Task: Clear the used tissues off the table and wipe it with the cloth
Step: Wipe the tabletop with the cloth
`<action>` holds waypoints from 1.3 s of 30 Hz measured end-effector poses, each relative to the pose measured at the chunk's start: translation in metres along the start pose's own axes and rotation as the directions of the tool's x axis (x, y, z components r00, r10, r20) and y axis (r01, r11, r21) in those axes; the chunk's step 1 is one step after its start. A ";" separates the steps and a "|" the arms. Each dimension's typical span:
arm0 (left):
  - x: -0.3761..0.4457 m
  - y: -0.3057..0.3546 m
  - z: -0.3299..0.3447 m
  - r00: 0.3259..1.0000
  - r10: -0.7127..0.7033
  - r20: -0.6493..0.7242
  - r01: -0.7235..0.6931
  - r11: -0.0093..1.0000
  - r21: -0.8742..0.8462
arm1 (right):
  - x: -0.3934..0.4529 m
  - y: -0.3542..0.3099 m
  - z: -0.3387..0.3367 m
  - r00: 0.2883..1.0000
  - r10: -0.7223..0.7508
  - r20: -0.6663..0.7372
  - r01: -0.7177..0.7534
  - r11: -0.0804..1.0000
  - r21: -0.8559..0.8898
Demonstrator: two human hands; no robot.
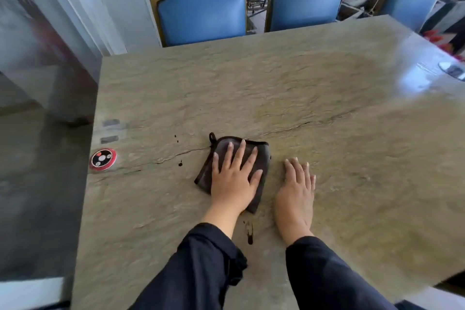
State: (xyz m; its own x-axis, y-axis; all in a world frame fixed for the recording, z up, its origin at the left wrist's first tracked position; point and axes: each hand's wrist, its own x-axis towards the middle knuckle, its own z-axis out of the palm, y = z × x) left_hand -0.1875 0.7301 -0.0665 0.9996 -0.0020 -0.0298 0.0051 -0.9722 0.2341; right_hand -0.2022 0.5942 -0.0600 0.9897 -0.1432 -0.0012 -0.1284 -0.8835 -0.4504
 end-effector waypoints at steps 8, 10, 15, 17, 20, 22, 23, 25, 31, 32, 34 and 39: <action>0.103 -0.019 -0.013 0.961 0.260 0.090 -0.264 0.964 0.037 | 0.006 0.000 0.004 0.999 0.003 0.039 0.002 0.993 -0.122; 0.103 -0.024 -0.011 1.000 0.015 -0.024 -0.016 1.000 -0.014 | 0.007 -0.005 0.002 0.998 0.067 -0.004 -0.067 0.995 -0.070; 0.088 0.000 -0.007 0.985 -0.168 0.036 0.168 0.986 0.001 | 0.038 -0.040 0.015 0.989 0.145 0.009 -0.145 0.986 0.080; 0.096 -0.010 -0.011 0.996 -0.056 0.064 0.053 0.997 0.047 | 0.049 -0.051 0.024 0.994 0.113 -0.003 -0.112 0.987 0.113; 0.113 -0.042 -0.019 0.997 0.010 0.080 -0.016 0.997 0.079 | 0.054 -0.050 0.032 0.992 0.112 -0.063 -0.107 0.991 0.075; 0.124 -0.068 -0.028 0.994 -0.073 0.084 0.066 0.994 0.084 | 0.053 -0.050 0.032 0.991 0.113 -0.078 -0.106 0.991 0.084; 0.126 -0.082 -0.033 0.987 -0.143 0.075 0.136 0.987 0.089 | 0.053 -0.050 0.032 0.991 0.109 -0.080 -0.102 0.991 0.086; 0.123 -0.101 -0.038 0.963 -0.269 0.035 0.265 0.961 0.080 | 0.054 -0.052 0.033 0.991 0.100 -0.085 -0.093 0.992 0.083; 0.057 -0.069 -0.020 0.991 -0.136 -0.010 0.137 0.986 0.096 | 0.049 -0.059 0.034 0.989 0.120 -0.084 -0.116 0.992 0.059; 0.053 -0.071 -0.019 0.995 -0.095 -0.005 0.095 0.990 0.103 | 0.048 -0.065 0.037 0.992 0.110 -0.067 -0.105 0.992 0.071; 0.058 -0.083 -0.023 0.999 -0.052 0.015 0.050 0.992 0.112 | 0.043 -0.076 0.045 0.999 0.044 -0.019 -0.043 0.997 0.058; 0.070 -0.132 -0.041 0.957 -0.291 -0.001 0.290 0.953 0.086 | 0.041 -0.081 0.052 1.000 -0.009 -0.029 0.010 0.999 0.042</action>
State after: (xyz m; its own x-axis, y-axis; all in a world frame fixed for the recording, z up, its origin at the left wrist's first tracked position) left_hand -0.1171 0.8676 -0.0593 0.9549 0.2811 -0.0957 0.2920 -0.9474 0.1308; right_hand -0.1476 0.6827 -0.0700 0.9885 -0.1484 0.0286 -0.1158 -0.8654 -0.4875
